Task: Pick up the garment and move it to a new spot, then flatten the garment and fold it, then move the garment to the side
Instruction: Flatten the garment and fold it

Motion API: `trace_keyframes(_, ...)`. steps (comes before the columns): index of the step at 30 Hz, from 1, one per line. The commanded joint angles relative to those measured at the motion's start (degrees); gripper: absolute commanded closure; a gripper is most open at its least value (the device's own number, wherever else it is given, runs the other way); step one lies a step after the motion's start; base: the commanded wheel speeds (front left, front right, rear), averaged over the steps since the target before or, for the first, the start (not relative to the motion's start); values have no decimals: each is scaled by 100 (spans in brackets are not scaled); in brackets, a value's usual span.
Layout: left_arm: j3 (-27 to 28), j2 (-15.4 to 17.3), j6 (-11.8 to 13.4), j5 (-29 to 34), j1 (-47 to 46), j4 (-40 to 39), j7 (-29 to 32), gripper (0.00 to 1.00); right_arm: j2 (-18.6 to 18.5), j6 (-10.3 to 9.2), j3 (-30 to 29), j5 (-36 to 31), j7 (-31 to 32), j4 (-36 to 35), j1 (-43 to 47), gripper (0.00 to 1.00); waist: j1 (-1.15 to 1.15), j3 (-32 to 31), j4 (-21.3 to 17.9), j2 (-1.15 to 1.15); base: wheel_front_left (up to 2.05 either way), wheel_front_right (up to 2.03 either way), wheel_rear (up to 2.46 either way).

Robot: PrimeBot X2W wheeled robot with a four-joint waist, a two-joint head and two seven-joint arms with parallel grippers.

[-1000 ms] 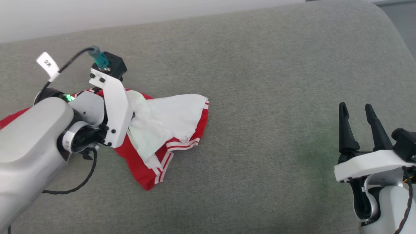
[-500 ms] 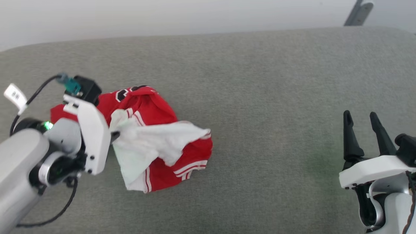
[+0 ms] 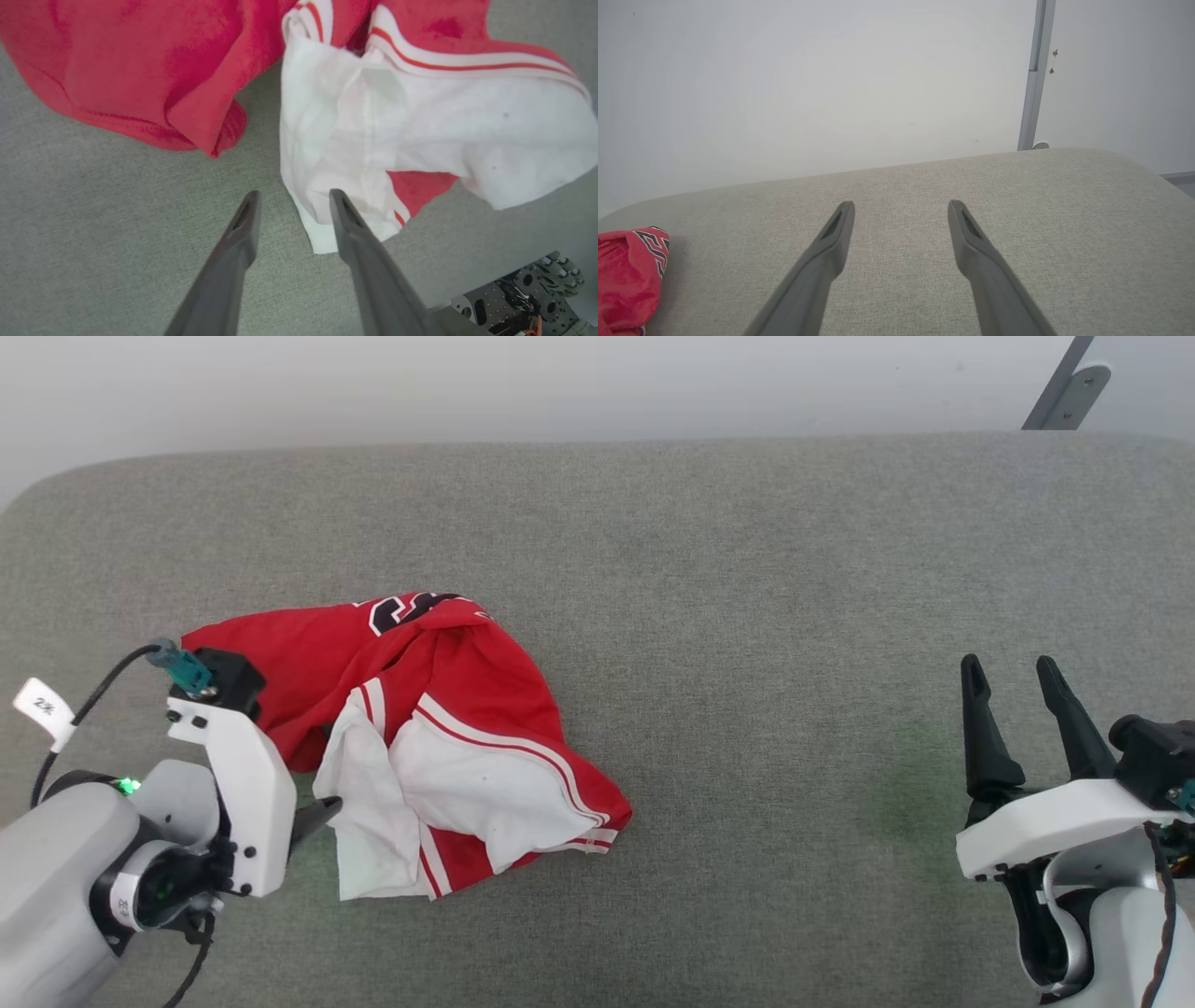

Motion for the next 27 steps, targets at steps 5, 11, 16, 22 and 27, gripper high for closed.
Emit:
trace_keyframes(5,135,45,-44,-126,40,82,-101,0,-1,-2,-10,-32,34,-77,-20,0,0,71,31,0,0,0,0)
trace_keyframes(11,218,12,-83,-282,130,59,-202,0,-2,-2,-96,-58,61,-141,31,0,0,140,108,0,0,0,0)
trace_keyframes(16,159,-88,-80,-79,-28,128,-236,0,-2,-2,-84,-73,107,-234,-108,0,0,328,121,0,0,0,0)
trace_keyframes(22,72,-338,-124,185,-160,766,-419,0,-1,-2,-11,-83,98,-237,-212,0,0,520,57,0,0,0,0)
trace_keyframes(27,85,-533,-301,80,-205,1314,-508,100,0,-2,-24,-96,77,-207,-205,0,0,551,29,0,0,0,0)
